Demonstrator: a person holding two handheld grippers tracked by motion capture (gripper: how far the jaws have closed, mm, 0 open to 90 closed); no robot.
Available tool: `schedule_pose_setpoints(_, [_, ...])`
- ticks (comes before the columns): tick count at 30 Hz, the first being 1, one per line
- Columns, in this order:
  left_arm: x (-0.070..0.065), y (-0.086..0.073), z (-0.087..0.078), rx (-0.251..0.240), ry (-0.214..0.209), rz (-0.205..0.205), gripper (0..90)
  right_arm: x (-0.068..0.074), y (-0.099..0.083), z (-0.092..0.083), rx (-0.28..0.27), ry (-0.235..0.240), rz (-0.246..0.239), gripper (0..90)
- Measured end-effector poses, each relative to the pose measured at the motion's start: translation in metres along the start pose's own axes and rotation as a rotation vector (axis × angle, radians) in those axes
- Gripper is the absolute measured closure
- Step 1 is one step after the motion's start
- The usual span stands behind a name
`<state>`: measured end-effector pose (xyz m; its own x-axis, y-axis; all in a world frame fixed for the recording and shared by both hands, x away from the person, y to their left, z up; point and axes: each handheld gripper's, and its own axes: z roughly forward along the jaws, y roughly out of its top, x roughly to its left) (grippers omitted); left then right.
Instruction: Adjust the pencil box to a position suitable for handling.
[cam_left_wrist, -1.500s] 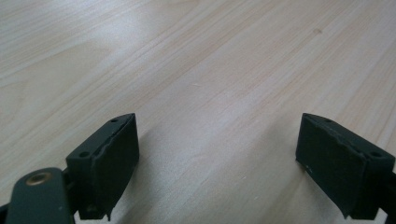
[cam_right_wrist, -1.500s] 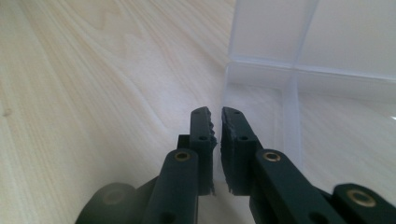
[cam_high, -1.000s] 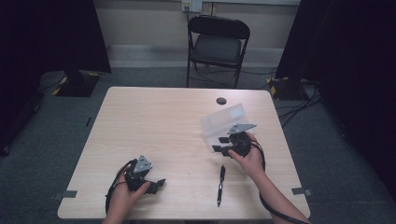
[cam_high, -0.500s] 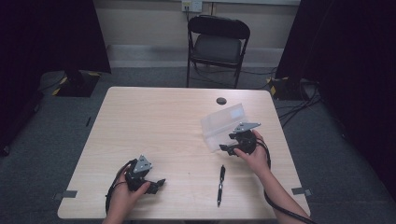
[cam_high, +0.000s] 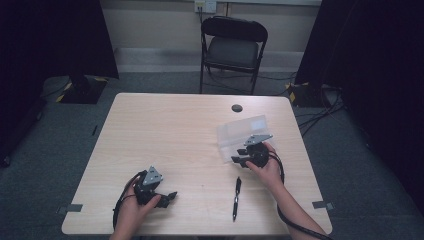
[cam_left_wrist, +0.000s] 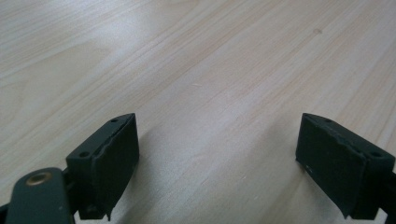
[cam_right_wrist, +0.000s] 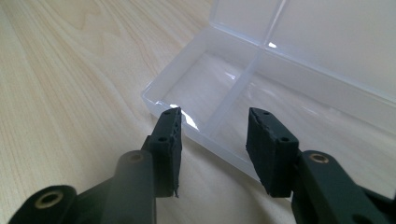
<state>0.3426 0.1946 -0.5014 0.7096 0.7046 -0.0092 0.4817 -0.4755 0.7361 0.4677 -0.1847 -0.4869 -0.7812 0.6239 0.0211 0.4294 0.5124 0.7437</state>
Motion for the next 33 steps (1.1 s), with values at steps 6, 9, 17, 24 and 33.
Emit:
schedule_pose_setpoints(6, [0.000,0.000,0.000,0.000,0.000,0.000,13.1,0.001,0.001,0.001,-0.007,0.000,0.004,61.5])
schedule_pose_setpoints(9, [0.000,0.000,0.000,0.000,0.000,0.000,13.1,0.004,0.003,0.001,-0.022,-0.004,-0.003,72.7])
schedule_pose_setpoints(17, [0.000,0.000,0.000,0.000,0.000,0.000,13.1,0.007,0.008,0.005,-0.020,-0.009,-0.007,66.5])
schedule_pose_setpoints(24, [0.000,0.000,0.000,0.000,0.000,0.000,13.1,-0.003,0.001,-0.014,-0.061,-0.002,0.041,50.6])
schedule_pose_setpoints(33, [0.000,0.000,0.000,0.000,0.000,0.000,13.1,-0.023,-0.023,-0.037,-0.009,-0.060,0.059,38.6])
